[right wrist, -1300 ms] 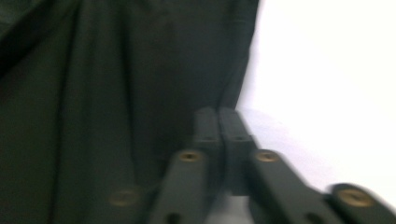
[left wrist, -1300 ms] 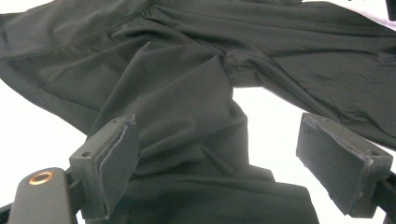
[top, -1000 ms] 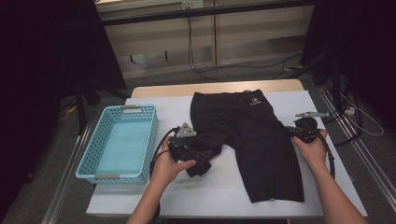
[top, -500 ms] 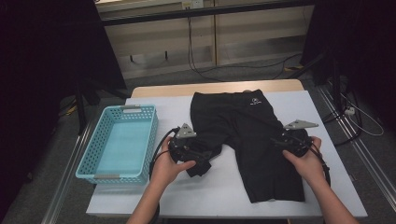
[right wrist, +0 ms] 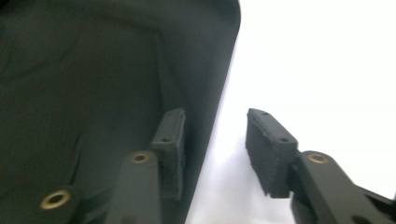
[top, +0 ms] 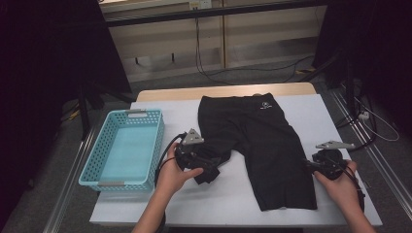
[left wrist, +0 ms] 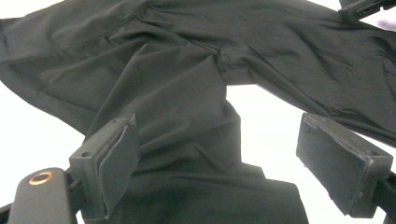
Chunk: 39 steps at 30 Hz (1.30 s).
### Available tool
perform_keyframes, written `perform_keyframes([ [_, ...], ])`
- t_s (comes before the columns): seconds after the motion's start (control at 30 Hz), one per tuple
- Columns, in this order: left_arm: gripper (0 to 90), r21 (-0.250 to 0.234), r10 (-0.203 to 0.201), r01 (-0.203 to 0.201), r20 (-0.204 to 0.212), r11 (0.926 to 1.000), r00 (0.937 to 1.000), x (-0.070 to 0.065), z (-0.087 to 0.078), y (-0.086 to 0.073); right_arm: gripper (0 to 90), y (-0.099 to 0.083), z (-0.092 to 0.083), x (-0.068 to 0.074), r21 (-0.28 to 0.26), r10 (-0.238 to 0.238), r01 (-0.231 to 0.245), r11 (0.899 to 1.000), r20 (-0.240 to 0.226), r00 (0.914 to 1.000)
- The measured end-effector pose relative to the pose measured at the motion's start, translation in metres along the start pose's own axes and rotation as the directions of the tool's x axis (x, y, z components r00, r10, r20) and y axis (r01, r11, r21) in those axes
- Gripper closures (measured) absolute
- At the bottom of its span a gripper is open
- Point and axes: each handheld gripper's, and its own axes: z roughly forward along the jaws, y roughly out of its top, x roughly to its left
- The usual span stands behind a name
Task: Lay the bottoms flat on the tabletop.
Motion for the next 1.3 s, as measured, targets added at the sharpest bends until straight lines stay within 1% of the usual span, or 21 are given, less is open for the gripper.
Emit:
perform_keyframes([
  [0.03,13.8,-0.001,-0.001,0.001,0.001,1.0000,1.0000,0.000,0.000,0.000,66.6,-0.001,0.000,0.000,-0.011,0.007,-0.007,1.000,-0.025,0.9997],
  [0.07,13.8,-0.001,0.003,-0.003,0.000,1.0000,1.0000,0.000,0.000,0.001,69.9,-0.001,0.000,0.001,-0.006,0.008,-0.008,1.000,-0.030,0.9995],
  [0.1,13.8,-0.001,0.005,-0.005,0.000,1.0000,1.0000,0.000,0.001,0.001,85.6,0.001,0.001,0.002,-0.001,0.003,-0.003,1.000,-0.039,0.9992],
  [0.13,13.8,0.001,0.005,-0.005,0.002,1.0000,1.0000,0.000,0.001,0.001,89.7,0.002,0.002,0.002,0.001,0.003,-0.002,1.000,-0.082,0.9967],
  [0.23,13.8,-0.001,0.008,-0.008,0.000,1.0000,1.0000,0.000,0.001,0.001,90.0,0.007,0.003,-0.003,-0.011,-0.004,0.004,1.000,-0.056,0.9984],
  [0.3,13.8,-0.007,0.003,-0.003,-0.004,1.0000,1.0000,0.000,0.000,0.001,90.0,0.010,0.003,-0.011,-0.023,0.008,-0.008,1.000,-0.027,0.9996],
  [0.37,13.8,-0.001,0.005,-0.005,0.000,1.0000,1.0000,0.001,0.000,0.001,90.0,0.010,0.006,-0.014,-0.026,0.015,-0.016,1.000,-0.034,0.9993],
  [0.4,13.8,-0.001,0.004,-0.004,-0.001,1.0000,1.0000,0.001,0.000,0.001,85.6,0.008,0.007,-0.014,-0.018,0.015,-0.015,1.000,-0.021,0.9997],
  [0.43,13.8,0.000,0.006,-0.006,-0.001,1.0000,1.0000,0.001,0.000,0.001,77.4,0.006,0.008,-0.013,-0.020,0.006,-0.006,1.000,0.010,0.9999],
  [0.47,13.8,-0.002,0.006,-0.006,-0.003,1.0000,1.0000,0.002,0.001,0.001,74.0,0.005,0.007,-0.012,-0.027,-0.003,0.004,1.000,0.021,0.9998],
  [0.53,13.8,-0.004,0.004,-0.004,-0.005,1.0000,1.0000,0.003,0.001,0.001,66.6,0.006,0.003,-0.009,-0.045,0.002,-0.002,0.999,-0.010,0.9999],
  [0.6,13.8,-0.004,0.009,-0.009,-0.009,0.9999,0.9999,0.003,-0.001,0.002,57.4,0.007,-0.002,-0.003,-0.064,-0.016,0.015,0.998,-0.016,0.9997],
  [0.7,13.6,-0.008,0.005,-0.005,-0.013,1.0000,0.9999,0.003,-0.002,0.002,49.3,0.009,-0.006,0.010,-0.084,-0.044,0.040,0.996,-0.051,0.9977],
  [0.8,13.6,-0.004,0.004,-0.004,-0.014,1.0000,0.9999,0.004,-0.003,0.001,46.4,0.013,-0.009,0.029,-0.094,-0.078,0.069,0.993,-0.091,0.9928],
  [0.87,13.6,-0.014,0.003,-0.003,-0.021,0.9999,0.9998,0.005,-0.004,0.001,46.4,0.015,-0.008,0.045,-0.099,-0.105,0.092,0.991,-0.136,0.9852],
  [0.97,13.6,-0.019,0.001,-0.002,-0.021,0.9998,0.9998,0.006,-0.006,0.002,51.9,0.018,-0.006,0.070,-0.101,-0.145,0.127,0.987,-0.198,0.9695],
  [1.07,13.6,-0.019,0.001,-0.001,-0.018,0.9998,0.9998,0.006,-0.007,0.003,60.4,0.017,-0.004,0.096,-0.106,-0.190,0.168,0.980,-0.261,0.9466],
  [1.13,13.6,-0.017,0.004,-0.005,-0.019,0.9998,0.9998,0.006,-0.007,0.003,63.3,0.016,-0.002,0.111,-0.103,-0.237,0.216,0.971,-0.282,0.9296],
  [1.2,13.6,-0.013,0.001,-0.002,-0.019,0.9999,0.9998,0.005,-0.006,0.002,65.3,0.016,0.001,0.121,-0.097,-0.258,0.240,0.966,-0.305,0.9165],
  [1.23,13.6,-0.008,0.001,-0.001,-0.020,1.0000,0.9998,0.005,-0.005,0.001,67.0,0.016,0.003,0.125,-0.094,-0.264,0.247,0.964,-0.314,0.9118],
  [1.3,13.6,0.000,0.000,0.000,-0.020,1.0000,0.9998,0.005,-0.005,-0.002,67.5,0.015,0.009,0.132,-0.077,-0.280,0.270,0.960,-0.309,0.9087],
])
